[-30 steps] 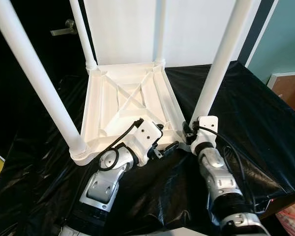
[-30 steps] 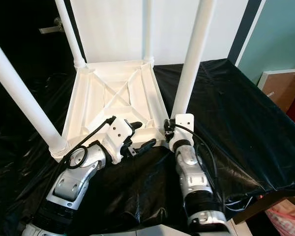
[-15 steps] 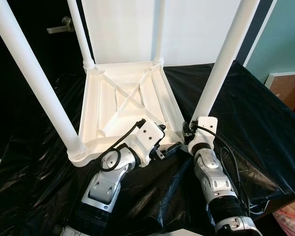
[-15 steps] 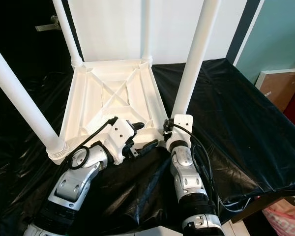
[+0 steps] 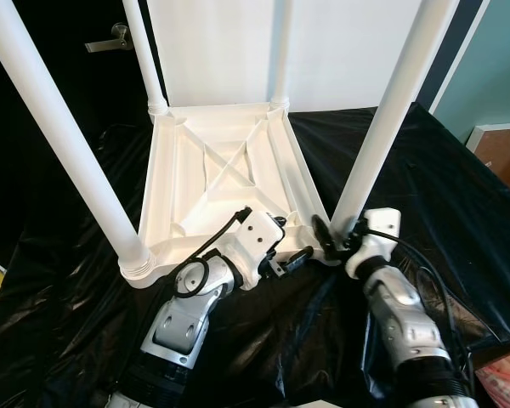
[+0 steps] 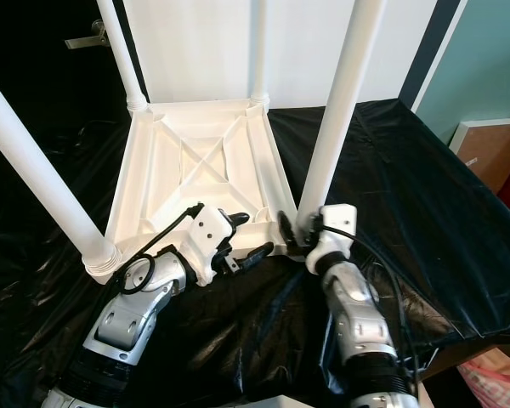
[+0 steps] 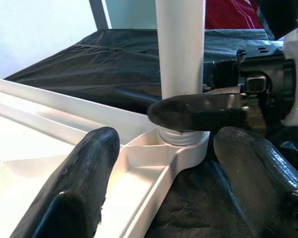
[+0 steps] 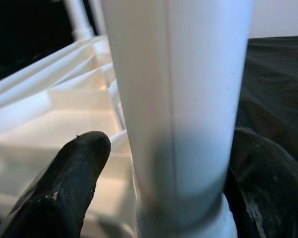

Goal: Building children table

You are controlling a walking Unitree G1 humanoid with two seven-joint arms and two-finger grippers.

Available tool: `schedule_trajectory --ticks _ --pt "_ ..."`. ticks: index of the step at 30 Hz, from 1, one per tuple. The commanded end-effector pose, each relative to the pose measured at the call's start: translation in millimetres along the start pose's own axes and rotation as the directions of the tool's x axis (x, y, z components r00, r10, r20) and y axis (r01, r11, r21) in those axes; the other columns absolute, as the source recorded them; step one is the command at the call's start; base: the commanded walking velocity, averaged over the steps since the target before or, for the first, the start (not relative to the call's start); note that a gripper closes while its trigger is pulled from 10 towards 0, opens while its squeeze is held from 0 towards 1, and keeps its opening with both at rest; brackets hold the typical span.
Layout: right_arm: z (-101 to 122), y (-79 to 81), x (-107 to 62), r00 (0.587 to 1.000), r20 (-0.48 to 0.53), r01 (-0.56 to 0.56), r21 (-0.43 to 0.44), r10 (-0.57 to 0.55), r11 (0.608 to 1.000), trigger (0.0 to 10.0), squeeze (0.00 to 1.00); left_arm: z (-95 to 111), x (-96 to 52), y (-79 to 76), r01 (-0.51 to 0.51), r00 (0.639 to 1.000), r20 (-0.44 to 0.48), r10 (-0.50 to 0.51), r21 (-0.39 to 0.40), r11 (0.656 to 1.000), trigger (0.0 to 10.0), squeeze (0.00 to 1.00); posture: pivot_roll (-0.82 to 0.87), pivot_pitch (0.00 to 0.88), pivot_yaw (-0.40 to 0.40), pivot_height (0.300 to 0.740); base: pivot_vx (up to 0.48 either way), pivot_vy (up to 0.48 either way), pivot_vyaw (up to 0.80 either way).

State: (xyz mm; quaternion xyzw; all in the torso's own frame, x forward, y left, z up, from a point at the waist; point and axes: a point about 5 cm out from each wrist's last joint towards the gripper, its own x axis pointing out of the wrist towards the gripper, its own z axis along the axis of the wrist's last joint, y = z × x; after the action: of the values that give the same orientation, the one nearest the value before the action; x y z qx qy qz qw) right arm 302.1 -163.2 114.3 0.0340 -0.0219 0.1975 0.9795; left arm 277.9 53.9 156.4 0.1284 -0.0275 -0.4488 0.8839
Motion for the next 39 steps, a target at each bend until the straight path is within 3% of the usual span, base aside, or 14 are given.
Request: schedule_trajectory --ticks 1,8,17,18,19,27,28,30,31,36,38,39 --pt "-1 -3.4 0.9 0.998 -0.022 -0.06 -0.007 0.06 0.998 10.0 0.0 0 2.0 1.9 -0.042 0.999 0.003 0.042 0.005 0.999 10.0 0.0 -0.02 0.0 -0.028 0.74 0.0 0.0 0.0" --pt "9 -15.7 16.8 0.973 -0.091 -0.224 -0.144 0.212 0.964 10.0 0.0 3 5.1 3.7 -0.035 0.999 0.011 0.035 0.009 0.999 10.0 0.0 -0.03 0.0 -0.016 0.74 0.0 0.0 0.0" --pt "11 -16.7 37.7 0.925 -0.191 -0.36 -0.167 0.328 0.918 10.0 0.0 6 6.9 6.3 -0.041 0.999 0.018 0.041 0.015 0.999 10.0 0.0 -0.02 0.0 -0.018 0.74 0.0 0.0 0.0" --pt "10 -16.3 39.4 0.918 -0.207 -0.374 -0.169 0.338 0.912 3.2 0.0 6 7.0 6.5 -0.043 0.999 0.019 0.043 0.015 0.999 10.0 0.0 -0.02 0.0 -0.02 0.74 0.0 0.0 0.0" --pt "8 -16.6 39.7 0.909 -0.222 -0.39 -0.159 0.352 0.907 0.0 0.0 6 6.9 6.6 -0.047 0.999 0.02 0.047 0.013 0.999 10.0 0.0 -0.01 0.0 -0.031 0.74 0.0 0.0 0.0" --pt "3 -20.3 37.1 0.89 -0.261 -0.421 -0.152 0.374 0.895 0.0 0.0 5 5.5 6.8 -0.06 0.998 0.021 0.06 0.008 0.998 10.0 0.0 -0.01 0.0 -0.034 0.74 0.0 0.0 0.0" --pt "1 -25.5 34.1 0.887 -0.272 -0.422 -0.147 0.373 0.895 2.1 0.0 5 5.4 5.8 -0.061 0.998 0.02 0.06 0.004 0.998 10.0 0.0 -0.01 0.0 -0.034 0.74 0.0 0.0 0.0" --pt "1 -27.3 32.9 0.886 -0.277 -0.419 -0.14 0.371 0.897 2.1 0.0 5 5.9 5.5 -0.06 0.998 0.021 0.06 0.003 0.998 10.0 0.0 -0.02 0.0 -0.034 0.74 0.0 0.0 0.0" --pt "0 -28.6 32.5 0.885 -0.281 -0.42 -0.135 0.372 0.898 10.0 0.0 5 6.2 5.4 -0.059 0.998 0.021 0.059 0.002 0.998 10.0 0.0 -0.02 0.0 -0.034 0.74 0.0 0.0 0.0" --pt "0 -30.2 31.8 0.897 -0.272 -0.392 -0.125 0.349 0.911 10.0 0.0 5 7.4 4.8 -0.057 0.998 0.022 0.057 0.0 0.998 10.0 0.0 -0.02 0.0 -0.035 0.74 0.0 0.0 0.0" --pt "-1 -30.4 32.2 0.91 -0.272 -0.356 -0.128 0.312 0.926 10.0 0.0 5 7.6 4.6 -0.056 0.998 0.022 0.056 -0.001 0.998 10.0 0.0 -0.03 0.0 -0.036 0.74 0.0 0.0 0.0" --pt "-3 -30.6 33.4 0.935 -0.27 -0.278 -0.158 0.229 0.948 10.0 0.0 5 8.1 4.5 -0.056 0.998 0.023 0.056 -0.004 0.998 10.0 0.0 -0.03 0.005 -0.04 0.74 0.0 0.0 0.0"
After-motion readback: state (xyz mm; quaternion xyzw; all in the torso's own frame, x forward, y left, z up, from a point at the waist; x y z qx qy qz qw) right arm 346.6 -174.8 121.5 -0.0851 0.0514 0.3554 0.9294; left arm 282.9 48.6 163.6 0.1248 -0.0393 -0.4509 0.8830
